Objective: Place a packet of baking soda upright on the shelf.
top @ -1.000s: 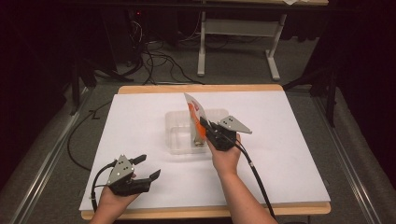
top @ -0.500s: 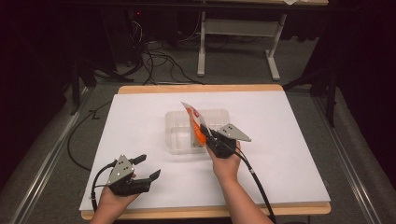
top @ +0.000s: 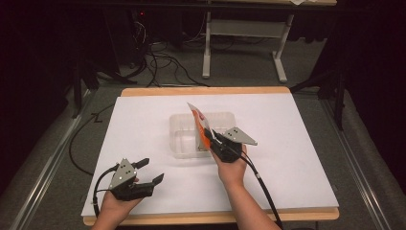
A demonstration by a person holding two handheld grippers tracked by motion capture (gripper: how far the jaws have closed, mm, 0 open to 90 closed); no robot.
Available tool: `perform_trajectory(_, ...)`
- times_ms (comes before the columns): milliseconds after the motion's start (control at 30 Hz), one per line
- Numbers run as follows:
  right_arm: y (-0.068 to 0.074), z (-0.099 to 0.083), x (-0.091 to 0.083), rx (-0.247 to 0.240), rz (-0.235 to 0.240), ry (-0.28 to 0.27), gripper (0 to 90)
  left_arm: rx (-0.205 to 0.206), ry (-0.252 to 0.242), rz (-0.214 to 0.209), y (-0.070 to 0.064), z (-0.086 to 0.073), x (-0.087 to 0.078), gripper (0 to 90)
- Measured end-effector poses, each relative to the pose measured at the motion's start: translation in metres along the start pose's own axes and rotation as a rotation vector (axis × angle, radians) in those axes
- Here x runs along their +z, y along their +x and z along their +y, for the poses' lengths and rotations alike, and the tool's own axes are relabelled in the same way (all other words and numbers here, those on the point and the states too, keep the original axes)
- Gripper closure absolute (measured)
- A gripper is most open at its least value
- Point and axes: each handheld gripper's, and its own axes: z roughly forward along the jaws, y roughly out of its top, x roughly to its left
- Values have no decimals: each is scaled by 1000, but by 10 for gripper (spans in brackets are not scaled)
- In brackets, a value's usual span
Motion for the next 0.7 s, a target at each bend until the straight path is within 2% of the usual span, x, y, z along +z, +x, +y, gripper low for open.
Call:
perform_trajectory(133, 0, 2, 1, -4, 4, 10, 752, -6, -4, 5, 1, 0, -1, 266)
perform_trajectory(167, 0, 4, 2, -9, 0, 19, 699, -5, -5, 7, 2, 0, -1, 266)
perform_trajectory(267, 0, 6, 3, -13, 2, 26, 658, -6, -3, 7, 2, 0, -1, 266)
perform_trajectory(300, 0, 8, 4, -14, 1, 32, 610, -7, -4, 7, 2, 0, -1, 266)
perform_trajectory(367, -1, 8, 4, -16, 3, 34, 591, -6, -5, 9, 2, 0, -2, 266)
perform_trajectory(567, 0, 13, 6, -30, -37, 49, 414, -8, -6, 8, 3, 0, -2, 266)
perform_trajectory(700, 2, 16, 8, -51, -36, 67, 339, -7, -6, 7, 3, 0, -2, 266)
